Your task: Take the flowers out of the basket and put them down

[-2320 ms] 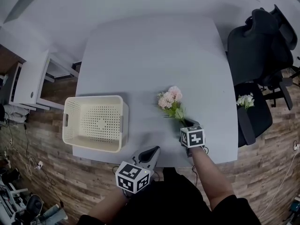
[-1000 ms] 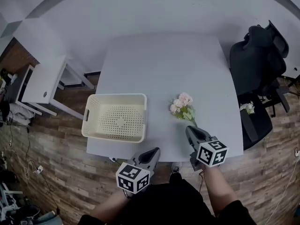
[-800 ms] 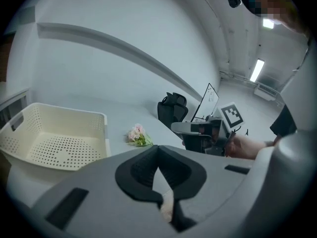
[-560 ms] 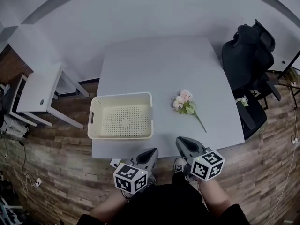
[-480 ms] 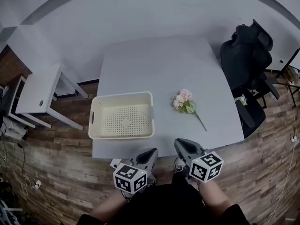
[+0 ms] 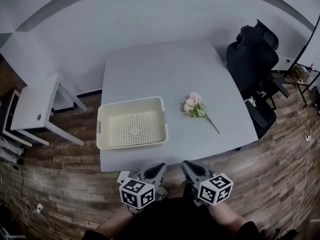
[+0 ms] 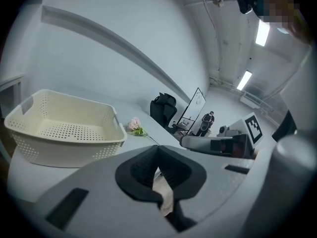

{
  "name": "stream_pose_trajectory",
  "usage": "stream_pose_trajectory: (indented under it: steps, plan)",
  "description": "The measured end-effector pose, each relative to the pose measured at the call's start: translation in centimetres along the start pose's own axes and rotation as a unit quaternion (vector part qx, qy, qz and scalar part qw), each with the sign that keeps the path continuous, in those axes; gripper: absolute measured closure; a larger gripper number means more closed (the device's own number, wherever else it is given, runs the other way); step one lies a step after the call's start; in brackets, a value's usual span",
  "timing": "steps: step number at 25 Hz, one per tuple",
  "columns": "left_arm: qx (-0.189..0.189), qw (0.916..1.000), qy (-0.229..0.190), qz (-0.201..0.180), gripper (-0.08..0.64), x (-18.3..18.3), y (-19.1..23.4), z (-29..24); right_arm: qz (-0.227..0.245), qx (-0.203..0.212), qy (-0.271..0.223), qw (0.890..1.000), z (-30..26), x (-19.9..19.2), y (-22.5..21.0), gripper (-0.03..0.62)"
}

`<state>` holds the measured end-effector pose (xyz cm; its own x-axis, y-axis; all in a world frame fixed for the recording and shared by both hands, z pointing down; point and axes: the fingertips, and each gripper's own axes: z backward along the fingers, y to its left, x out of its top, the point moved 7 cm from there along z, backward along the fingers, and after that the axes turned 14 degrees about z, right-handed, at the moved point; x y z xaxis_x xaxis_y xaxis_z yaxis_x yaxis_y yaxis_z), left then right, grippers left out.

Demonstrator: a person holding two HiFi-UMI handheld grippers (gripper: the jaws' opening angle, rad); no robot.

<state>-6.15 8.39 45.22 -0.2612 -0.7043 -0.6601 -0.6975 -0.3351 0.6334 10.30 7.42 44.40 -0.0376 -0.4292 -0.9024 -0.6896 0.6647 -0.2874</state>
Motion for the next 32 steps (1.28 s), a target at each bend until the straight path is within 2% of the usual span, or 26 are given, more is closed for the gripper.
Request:
stream_pose_trajectory:
  steps: [6, 32]
  plan:
    - [-0.009, 0.9999, 0.004, -0.012, 0.552, -0.1, 0.2, 1.1, -0.019, -0.012, -0.001, 1.0, 0.0, -0.8, 1.2, 0.569]
    - [-0.016, 0.9994, -0.003, -0.03, 0.554, -0.5, -0.6, 1.7, -0.003, -0.005, 0.009, 1.0, 0.3, -1.1, 2.1, 0.569]
